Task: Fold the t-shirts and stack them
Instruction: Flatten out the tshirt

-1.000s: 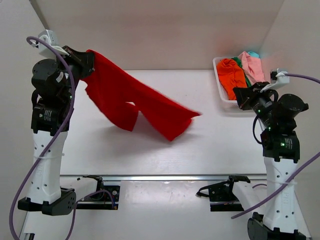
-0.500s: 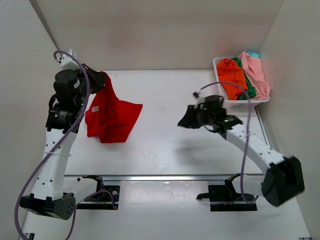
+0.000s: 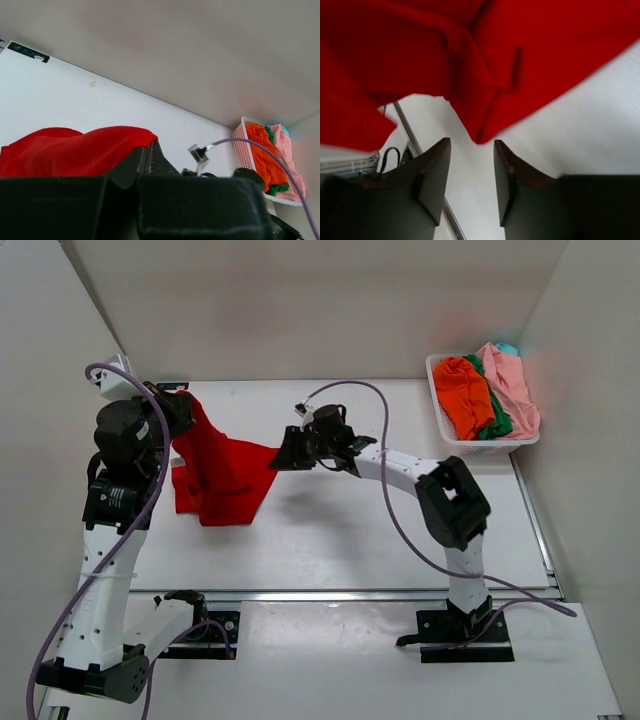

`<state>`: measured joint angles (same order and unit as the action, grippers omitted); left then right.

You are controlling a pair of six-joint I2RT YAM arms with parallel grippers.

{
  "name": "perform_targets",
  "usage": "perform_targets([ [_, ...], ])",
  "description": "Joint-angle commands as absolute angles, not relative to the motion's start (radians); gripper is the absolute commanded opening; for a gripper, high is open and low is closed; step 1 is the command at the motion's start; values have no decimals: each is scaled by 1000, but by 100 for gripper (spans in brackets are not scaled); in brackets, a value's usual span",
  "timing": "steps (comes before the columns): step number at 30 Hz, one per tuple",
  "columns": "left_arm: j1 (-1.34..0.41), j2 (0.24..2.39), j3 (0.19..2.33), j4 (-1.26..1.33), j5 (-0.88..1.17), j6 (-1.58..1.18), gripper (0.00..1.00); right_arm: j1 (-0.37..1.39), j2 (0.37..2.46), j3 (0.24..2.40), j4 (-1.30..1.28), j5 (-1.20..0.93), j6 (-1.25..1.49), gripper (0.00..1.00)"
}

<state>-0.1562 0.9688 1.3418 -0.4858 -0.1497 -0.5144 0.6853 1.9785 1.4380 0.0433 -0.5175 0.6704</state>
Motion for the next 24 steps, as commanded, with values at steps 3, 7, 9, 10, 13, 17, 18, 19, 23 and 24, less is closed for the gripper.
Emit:
perform_targets([
  [3,-164,957,1355,-442,-169,-506,0,709,2192,1681,83,-578,781,44],
  [7,-164,960,1344,-436,-158,-505,0,736,2321,1825,34,-609,808,46],
  [9,-161,962,1333,-425,-153,-500,0,756,2397,1922,-23,-601,801,46],
  [10,-166,957,1327,-422,-152,-499,0,756,2428,1968,-46,-601,804,46],
  [13,-169,960,1338,-430,-155,-495,0,773,2482,2028,-126,-572,785,46],
  [17,-173,959,1336,-425,-153,-492,0,778,2505,2017,-141,-569,773,46],
  [18,-164,959,1333,-423,-153,-502,0,781,2505,2004,-135,-577,772,40],
  [19,-169,959,1328,-423,-153,-497,0,779,2505,1993,-123,-586,772,33],
  [23,-169,950,1318,-422,-141,-509,0,778,2478,1986,-80,-611,759,0],
  [24,-163,956,1313,-420,-138,-508,0,778,2471,1985,-100,-588,735,0],
])
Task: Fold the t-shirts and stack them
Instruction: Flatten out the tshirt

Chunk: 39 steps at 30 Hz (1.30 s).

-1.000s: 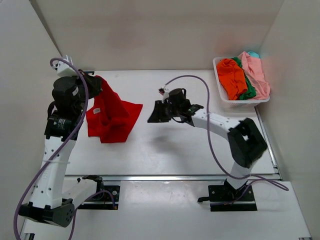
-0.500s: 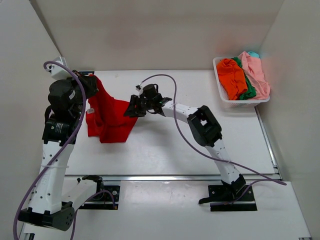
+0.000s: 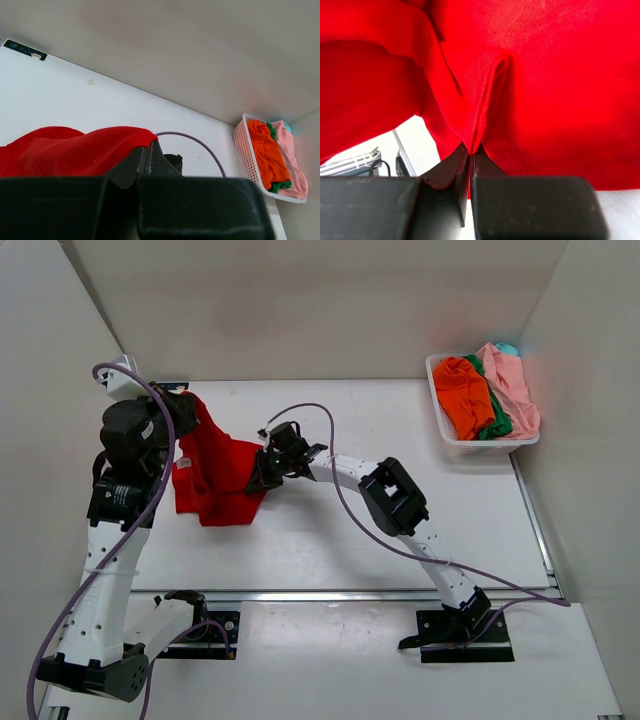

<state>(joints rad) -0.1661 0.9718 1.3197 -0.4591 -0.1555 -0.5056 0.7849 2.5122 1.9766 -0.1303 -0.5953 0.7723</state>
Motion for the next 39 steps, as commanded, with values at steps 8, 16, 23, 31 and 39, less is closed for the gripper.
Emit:
perform_targets([
  [8,-160,951,1305,-422,-88,-548,0,715,2324,1954,-187,-546,667,4],
  [16,-157,926,1262,-416,-72,-572,0,693,2299,1816,-88,-597,739,46],
  [23,-160,936,1266,-420,-75,-560,0,704,2376,1870,-89,-626,761,46],
  [31,-149,946,1255,-416,-77,-545,0,706,2474,1948,-77,-666,775,45],
  [39,-152,963,1244,-400,-71,-542,0,706,2566,2054,-83,-704,796,45],
])
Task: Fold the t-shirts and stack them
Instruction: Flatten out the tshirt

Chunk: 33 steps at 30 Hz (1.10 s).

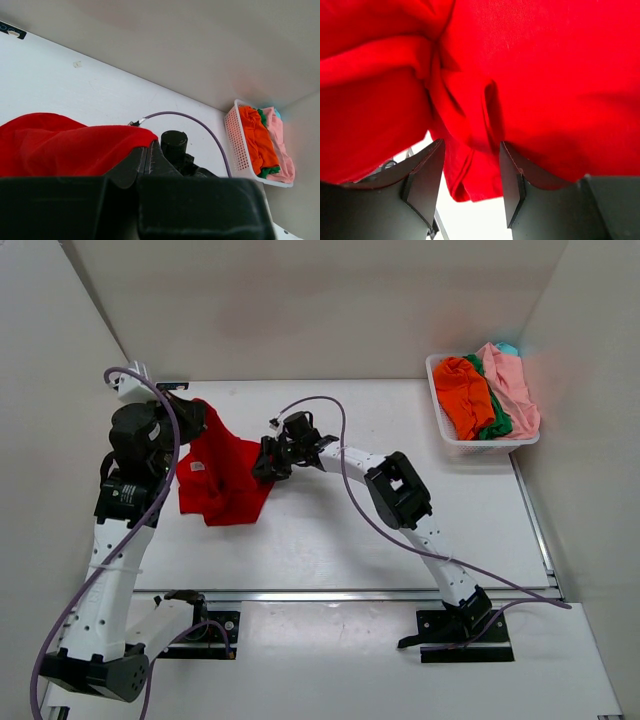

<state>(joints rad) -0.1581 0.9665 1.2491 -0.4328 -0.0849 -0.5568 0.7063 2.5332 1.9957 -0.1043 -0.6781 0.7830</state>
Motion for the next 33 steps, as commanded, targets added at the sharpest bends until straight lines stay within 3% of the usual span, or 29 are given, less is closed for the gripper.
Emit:
perform_targets([
  [1,-156,963,1246,-400,-66,-540,0,713,2575,2080,-87,-712,805,45],
  [9,-155,973,1250,-405,-86,-529,0,716,2655,2206,-121,-756,816,38],
  [11,-155,976,1259,-408,-94,-523,0,718,2661,2227,-132,-778,813,19],
  [12,-152,976,1267,-410,-95,-519,0,716,2657,2241,-144,-799,802,0],
  [15,-123,1003,1328,-433,-101,-489,0,698,2610,2368,-306,-831,714,0],
  [19,-121,1101,1514,-468,-143,-437,0,605,2398,2511,-695,-587,473,0],
  [22,-100,1158,1670,-500,-158,-407,0,517,2045,2357,-709,-493,408,0],
  [25,-112,1195,1831,-551,-245,-333,0,439,1712,1969,-567,-468,416,0],
  [28,-158,1175,1879,-569,-345,-264,0,388,1483,1786,-502,-456,443,0],
  [33,-184,1085,1847,-589,-379,-273,0,336,1261,1675,-489,-452,460,0],
])
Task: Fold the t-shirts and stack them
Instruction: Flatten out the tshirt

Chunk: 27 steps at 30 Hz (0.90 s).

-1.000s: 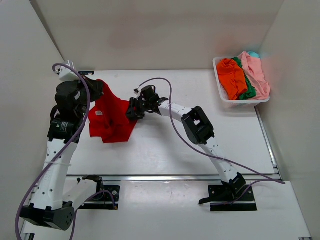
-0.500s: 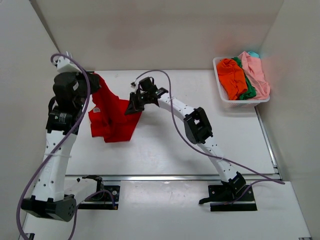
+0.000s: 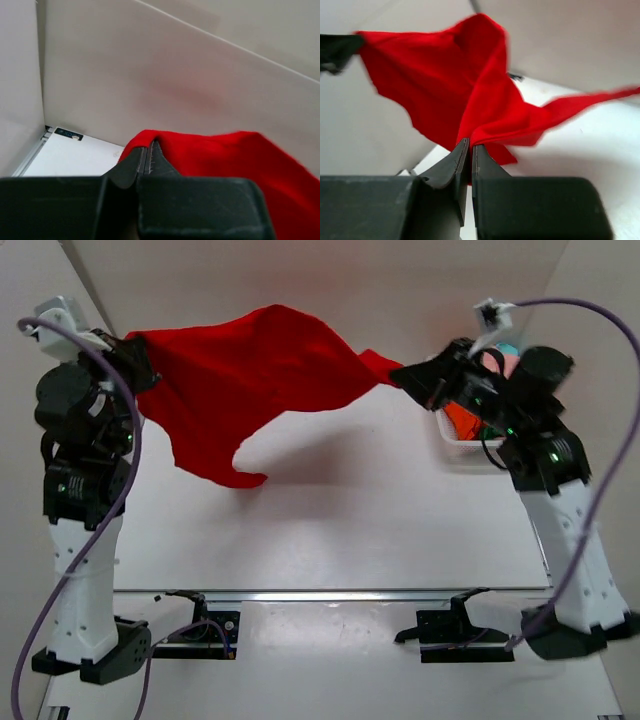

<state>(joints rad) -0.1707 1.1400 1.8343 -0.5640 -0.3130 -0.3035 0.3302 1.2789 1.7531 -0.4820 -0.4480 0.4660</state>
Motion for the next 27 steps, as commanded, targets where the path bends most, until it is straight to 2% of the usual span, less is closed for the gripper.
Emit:
perform_targets([
  [1,-192,1088,1858,-603,-383,-276,0,334,1232,1674,-498,-457,465,0],
  [5,-247,1106,1977,-661,-422,-262,0,244,1183,1744,-543,-523,463,0],
  [10,-310,1149,2053,-686,-526,-212,0,30,1155,1737,-525,-666,495,0],
  [12,-289,1157,2005,-670,-516,-209,0,-30,1158,1681,-505,-738,497,0],
  [15,-154,1186,1822,-617,-358,-258,0,-17,1193,1589,-514,-680,448,0],
  [17,-123,1201,1681,-556,-234,-322,0,-6,1225,1524,-505,-637,416,0],
  [22,-92,1337,1341,-395,-112,-385,0,41,1353,1368,-456,-560,351,0],
  [27,-55,1642,1321,-357,21,-407,1,64,1538,1336,-454,-460,281,0],
])
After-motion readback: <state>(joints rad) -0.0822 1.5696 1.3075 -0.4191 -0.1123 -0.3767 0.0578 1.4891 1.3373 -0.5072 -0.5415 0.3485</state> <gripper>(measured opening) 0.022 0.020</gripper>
